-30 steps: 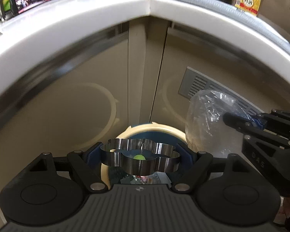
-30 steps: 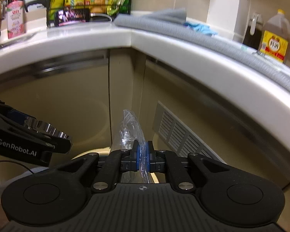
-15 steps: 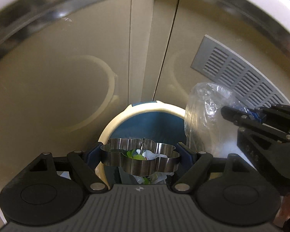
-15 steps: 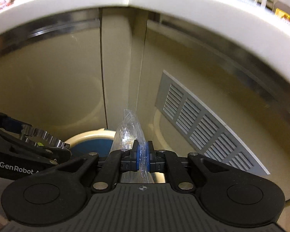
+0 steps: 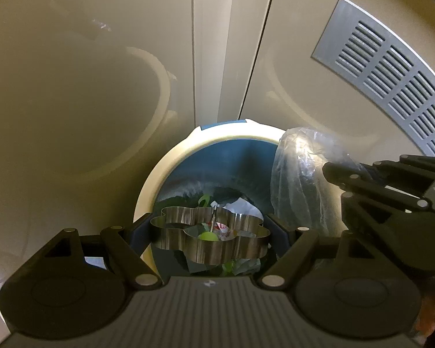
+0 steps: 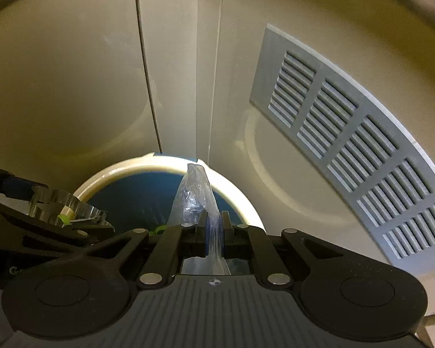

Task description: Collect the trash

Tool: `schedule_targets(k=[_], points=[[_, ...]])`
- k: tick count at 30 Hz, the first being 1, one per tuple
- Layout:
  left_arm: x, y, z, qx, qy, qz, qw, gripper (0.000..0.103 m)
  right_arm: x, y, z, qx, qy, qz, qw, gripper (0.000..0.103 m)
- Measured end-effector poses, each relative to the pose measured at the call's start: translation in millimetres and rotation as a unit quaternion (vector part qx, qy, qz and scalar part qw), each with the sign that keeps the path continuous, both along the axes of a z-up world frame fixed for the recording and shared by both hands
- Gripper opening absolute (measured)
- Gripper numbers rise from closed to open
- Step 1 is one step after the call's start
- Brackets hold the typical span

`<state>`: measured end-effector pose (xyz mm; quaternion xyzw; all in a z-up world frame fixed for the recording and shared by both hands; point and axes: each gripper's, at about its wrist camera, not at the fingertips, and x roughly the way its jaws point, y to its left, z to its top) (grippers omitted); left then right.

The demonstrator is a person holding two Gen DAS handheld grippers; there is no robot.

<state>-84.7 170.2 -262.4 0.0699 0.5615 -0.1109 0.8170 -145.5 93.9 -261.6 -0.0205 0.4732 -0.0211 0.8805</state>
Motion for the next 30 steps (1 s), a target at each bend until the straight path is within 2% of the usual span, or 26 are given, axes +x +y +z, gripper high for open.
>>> schedule_targets(k=[9, 10, 11, 12, 13, 14, 15, 16, 21, 25, 30], points=[[5.9, -7.1, -16.2, 0.012, 0.023, -0.014, 0.9996, 0.085, 16.5, -4.8, -16.7, 0.010, 0.026, -0.018, 0.999, 0.008], [6.0, -7.3, -17.8, 0.012, 0.026, -0.018, 0.9994, 0.087, 19.6, -6.2, -18.5, 0.011, 0.030, -0.022, 0.999, 0.008], [6.0, -7.8, -20.0, 0.012, 0.032, -0.024, 0.9991, 0.094, 22.3, -8.1, -20.7, 0.015, 0.037, -0.026, 0.999, 0.008], [6.4, -8.1, -22.1, 0.013, 0.039, -0.031, 0.9987, 0.099, 25.2, -9.3, -21.6, 0.019, 0.048, -0.030, 0.998, 0.013], [6.3, -9.4, -24.0, 0.012, 0.043, -0.037, 0.9983, 0.103, 29.8, -10.9, -24.5, 0.022, 0.059, -0.035, 0.997, 0.022], [4.7, -9.0, -23.6, 0.013, 0.042, -0.044, 0.9981, 0.103, 31.7, -12.4, -25.8, 0.024, 0.066, -0.041, 0.997, 0.030], [2.7, -9.2, -23.4, 0.017, 0.041, -0.050, 0.9978, 0.103, 31.8, -13.7, -25.3, 0.025, 0.068, -0.044, 0.996, 0.046], [1.0, -8.8, -23.3, 0.022, 0.039, -0.055, 0.9975, 0.103, 30.5, -14.4, -24.1, 0.024, 0.065, -0.044, 0.997, 0.058], [-12.7, -1.1, -13.4, 0.047, 0.019, -0.061, 0.9969, 0.103, 16.0, -10.6, -5.0, -0.006, 0.029, -0.023, 0.999, 0.079], [-30.1, 11.4, 0.4, 0.045, 0.007, -0.030, 0.9985, 0.103, -8.1, -10.7, 16.2, -0.019, -0.006, -0.012, 1.000, 0.092], [-46.6, 26.2, 0.8, 0.041, 0.033, 0.016, 0.9985, 0.103, -44.1, -2.8, 33.0, -0.030, -0.046, 0.007, 0.998, 0.099]])
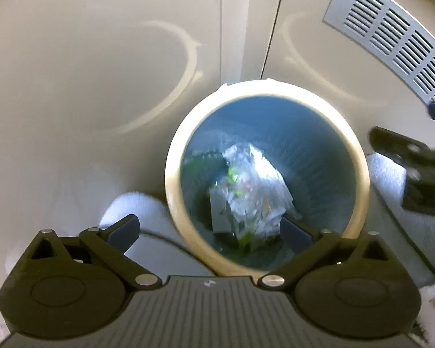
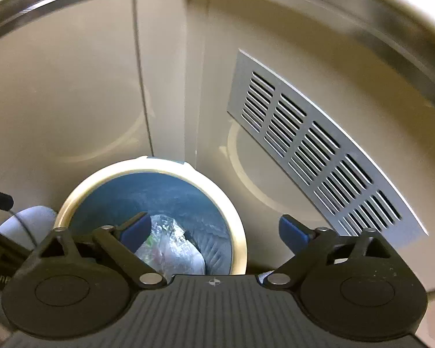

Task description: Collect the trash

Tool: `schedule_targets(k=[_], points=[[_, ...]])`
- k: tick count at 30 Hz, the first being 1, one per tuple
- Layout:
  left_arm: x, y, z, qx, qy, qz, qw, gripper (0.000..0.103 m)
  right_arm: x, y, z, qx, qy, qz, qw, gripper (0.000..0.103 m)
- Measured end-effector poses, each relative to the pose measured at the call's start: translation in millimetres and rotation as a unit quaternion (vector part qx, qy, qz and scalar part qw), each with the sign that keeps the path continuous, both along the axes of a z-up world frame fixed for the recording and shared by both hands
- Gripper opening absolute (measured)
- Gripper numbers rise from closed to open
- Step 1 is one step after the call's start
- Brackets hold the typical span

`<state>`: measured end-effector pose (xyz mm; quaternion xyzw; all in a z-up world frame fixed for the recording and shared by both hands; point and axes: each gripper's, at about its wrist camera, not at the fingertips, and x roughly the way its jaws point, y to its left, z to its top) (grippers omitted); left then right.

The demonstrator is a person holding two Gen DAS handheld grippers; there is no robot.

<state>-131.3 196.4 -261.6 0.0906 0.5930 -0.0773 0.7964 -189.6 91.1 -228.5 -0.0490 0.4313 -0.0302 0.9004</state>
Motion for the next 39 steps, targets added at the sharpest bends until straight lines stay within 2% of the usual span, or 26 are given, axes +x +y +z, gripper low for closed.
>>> schedule_targets(k=[3, 8, 12, 20, 26, 39], points=[[-1.6, -0.6, 1.7, 0.000, 0.007, 0.000, 1.0000, 0.103, -12.4, 8.2, 6.2, -0.001, -0.019, 0.021, 1.000, 0.102], [-14.0, -7.8, 9.0, 0.008, -0.015, -0.031, 0.9994, 0.103, -28.5, 13.7, 21.0, -0.016, -0.055, 0.046, 0.997, 0.103], [-22.7, -11.9, 13.0, 0.021, -0.030, -0.045, 0.9983, 0.103, -38.5, 14.6, 27.0, -0.025, -0.061, 0.055, 0.996, 0.103], [-26.4, 2.6, 22.1, 0.017, -0.047, -0.003, 0.9987, 0.103, -48.2, 12.7, 39.2, -0.028, -0.070, 0.040, 0.996, 0.103], [-24.1, 14.4, 21.3, -0.006, -0.028, 0.021, 0.9994, 0.103, -51.5, 12.6, 39.6, -0.031, -0.071, 0.045, 0.996, 0.103], [-28.6, 13.6, 29.1, -0.003, -0.039, 0.017, 0.9991, 0.103, -49.1, 8.2, 36.0, -0.022, -0.063, 0.033, 0.997, 0.103]])
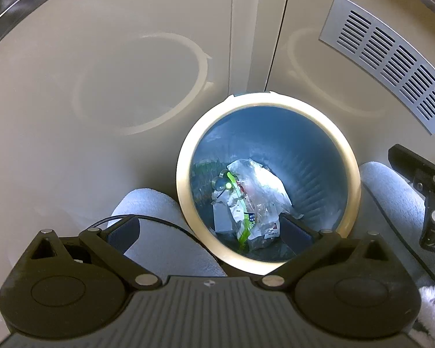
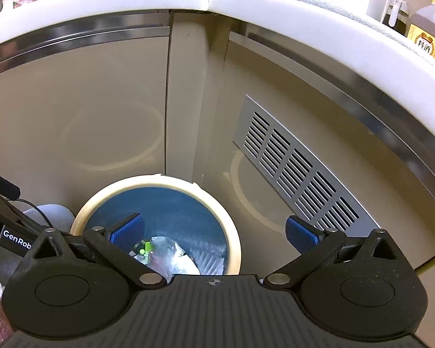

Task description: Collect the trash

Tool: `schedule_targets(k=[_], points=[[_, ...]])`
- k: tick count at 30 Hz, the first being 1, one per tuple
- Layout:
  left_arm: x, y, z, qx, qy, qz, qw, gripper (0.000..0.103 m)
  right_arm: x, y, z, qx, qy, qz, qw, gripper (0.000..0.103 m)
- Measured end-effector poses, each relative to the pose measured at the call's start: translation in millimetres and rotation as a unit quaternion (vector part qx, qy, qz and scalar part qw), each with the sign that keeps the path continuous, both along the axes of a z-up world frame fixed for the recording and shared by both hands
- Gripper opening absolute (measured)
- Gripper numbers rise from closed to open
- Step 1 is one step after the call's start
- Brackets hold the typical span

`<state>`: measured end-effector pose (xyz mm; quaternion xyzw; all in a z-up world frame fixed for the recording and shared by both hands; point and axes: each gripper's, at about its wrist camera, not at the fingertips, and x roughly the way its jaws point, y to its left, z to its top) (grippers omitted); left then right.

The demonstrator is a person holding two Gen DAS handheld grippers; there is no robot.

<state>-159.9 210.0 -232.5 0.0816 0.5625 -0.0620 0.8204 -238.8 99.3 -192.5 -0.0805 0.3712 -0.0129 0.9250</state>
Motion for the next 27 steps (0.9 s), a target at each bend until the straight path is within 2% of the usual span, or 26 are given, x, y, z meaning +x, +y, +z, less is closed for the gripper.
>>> schedule_targets(k=[6, 9, 14, 27], points=[[-2.2, -2.7, 5.6, 0.016, -0.014, -0.007, 0.9997, 0.103, -3.3, -0.9, 1.9, -0.001, -0.005, 0.003, 1.000, 0.103], [-2.9, -1.7, 13.8, 0.028, -0.038, -0.006, 0.9989, 0.103, -4.9, -0.7, 2.8, -0.002, -0.007, 0.005, 1.000, 0.103], [-4.3, 5.2, 24.9, 0.026, -0.070, 0.015, 0.9971, 0.103, -7.1, -0.6, 3.5, -0.002, -0.009, 0.008, 1.000, 0.103], [-3.6, 9.5, 26.6, 0.012, -0.062, 0.017, 0.9979, 0.103, -3.4, 3.0, 3.2, -0.007, 0.002, 0.026, 1.000, 0.103]])
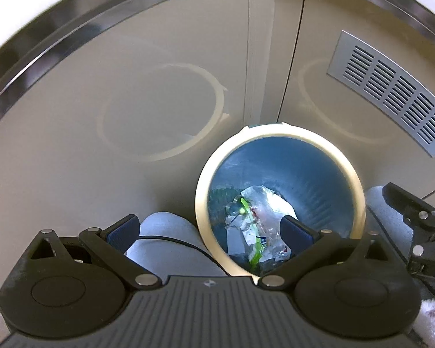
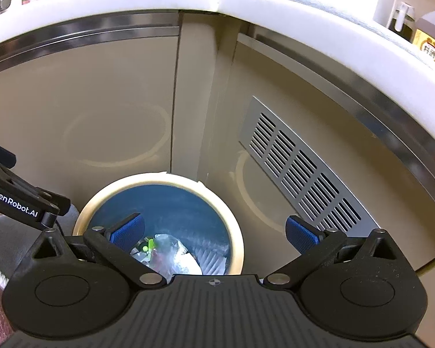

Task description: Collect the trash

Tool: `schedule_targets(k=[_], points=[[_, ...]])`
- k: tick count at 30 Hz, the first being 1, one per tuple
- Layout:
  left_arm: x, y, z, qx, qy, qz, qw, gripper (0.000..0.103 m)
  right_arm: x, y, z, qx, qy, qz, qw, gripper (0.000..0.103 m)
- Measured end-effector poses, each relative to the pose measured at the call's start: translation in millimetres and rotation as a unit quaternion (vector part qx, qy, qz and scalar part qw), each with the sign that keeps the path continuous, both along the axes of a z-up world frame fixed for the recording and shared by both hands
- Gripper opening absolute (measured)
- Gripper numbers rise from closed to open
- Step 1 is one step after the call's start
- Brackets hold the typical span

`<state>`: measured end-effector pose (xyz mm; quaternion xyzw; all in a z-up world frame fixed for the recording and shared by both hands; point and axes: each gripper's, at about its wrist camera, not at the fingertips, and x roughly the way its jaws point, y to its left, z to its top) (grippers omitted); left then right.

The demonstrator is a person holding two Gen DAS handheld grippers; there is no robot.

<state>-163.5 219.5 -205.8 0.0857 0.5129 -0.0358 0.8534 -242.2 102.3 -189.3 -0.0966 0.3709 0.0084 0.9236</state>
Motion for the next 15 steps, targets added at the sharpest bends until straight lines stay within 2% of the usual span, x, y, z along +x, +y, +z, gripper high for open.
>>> schedule_targets(k=[4, 9, 12, 15], points=[[-4.1, 2.4, 10.6, 0.003, -0.021, 0.003, 0.9998, 0.103, -7.5, 4.7, 11.8, -0.023, -0.028, 0.032, 0.999, 0.103], [-7.5, 7.3, 30.0, 0.003, -0.045, -0.001, 0.9990, 0.103, -26.9, 5.4, 38.9, -0.059, -0.083, 0.083, 0.991, 0.103], [-6.4, 9.8, 44.2, -0.003, -0.056, 0.000, 0.9984, 0.103, -36.8, 0.4, 55.4, -0.058, -0.112, 0.105, 0.986, 0.103], [-4.4, 10.2, 61.6, -0.003, -0.079, -0.003, 0.9968, 0.103, -41.7, -7.2, 74.6, -0.035, -0.133, 0.113, 0.984, 0.103]])
